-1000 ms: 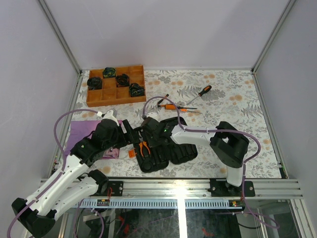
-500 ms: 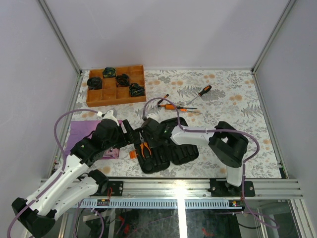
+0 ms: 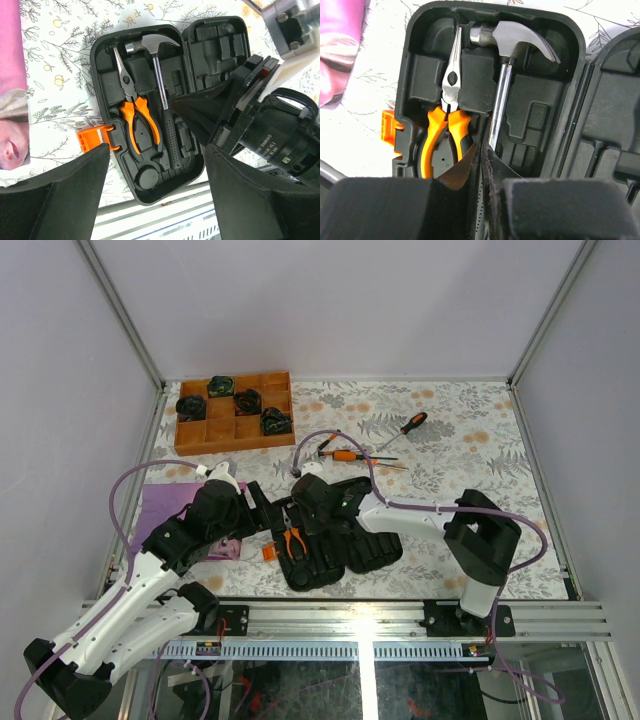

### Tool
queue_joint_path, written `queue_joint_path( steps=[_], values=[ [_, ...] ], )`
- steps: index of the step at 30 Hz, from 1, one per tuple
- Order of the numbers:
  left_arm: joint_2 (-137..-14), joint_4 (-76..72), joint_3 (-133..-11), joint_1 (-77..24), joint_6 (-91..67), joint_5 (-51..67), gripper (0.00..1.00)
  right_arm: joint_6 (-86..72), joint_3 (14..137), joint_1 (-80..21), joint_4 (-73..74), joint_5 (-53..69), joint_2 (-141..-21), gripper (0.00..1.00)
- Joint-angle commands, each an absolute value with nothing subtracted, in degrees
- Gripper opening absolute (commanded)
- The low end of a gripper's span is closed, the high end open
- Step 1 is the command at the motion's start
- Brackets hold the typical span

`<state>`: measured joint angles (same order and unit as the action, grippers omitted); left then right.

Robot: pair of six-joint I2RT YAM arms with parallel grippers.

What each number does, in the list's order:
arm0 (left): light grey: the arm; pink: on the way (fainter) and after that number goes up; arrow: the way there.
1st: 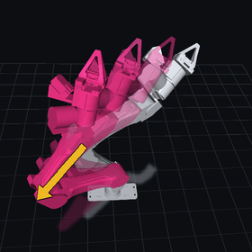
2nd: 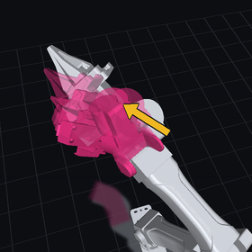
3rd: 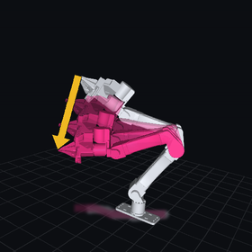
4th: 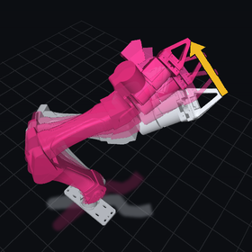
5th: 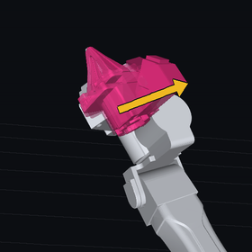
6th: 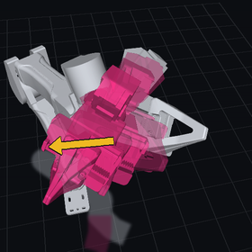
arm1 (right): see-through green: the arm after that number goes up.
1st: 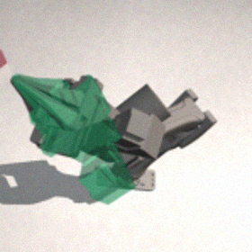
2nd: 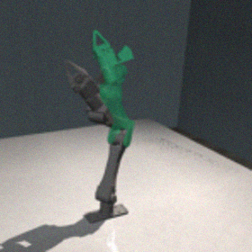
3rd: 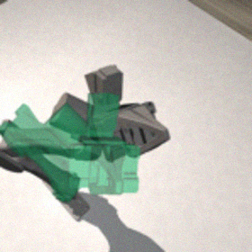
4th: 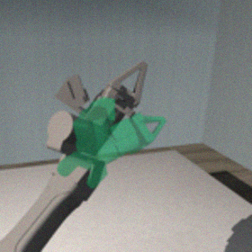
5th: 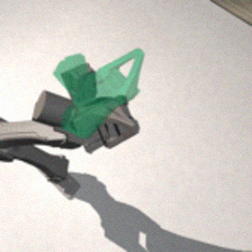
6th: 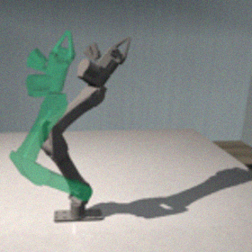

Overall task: Sort the tools into containers
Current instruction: Place the hammer in the storage box.

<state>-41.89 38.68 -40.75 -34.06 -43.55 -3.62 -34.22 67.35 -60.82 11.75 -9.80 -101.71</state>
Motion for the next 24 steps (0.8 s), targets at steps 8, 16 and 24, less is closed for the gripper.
queue_joint_path(
  steps=[8,16,24],
  values=[
    [-41.24,38.41,-40.59,-33.8,-42.45,-3.93,0.76,-33.1,71.78,-61.08,14.73,-11.9,-105.98,0.1],
    [-41.4,38.41,-40.56,-33.73,-42.36,-3.78,0.76,-33.34,72.45,-61.18,16.14,-12.14,-107.95,0.1],
    [-41.34,38.39,-40.58,-33.82,-42.45,-3.79,0.76,-33.47,75.22,-61.08,20.53,-12.43,-111.47,0.1]
  ],
)
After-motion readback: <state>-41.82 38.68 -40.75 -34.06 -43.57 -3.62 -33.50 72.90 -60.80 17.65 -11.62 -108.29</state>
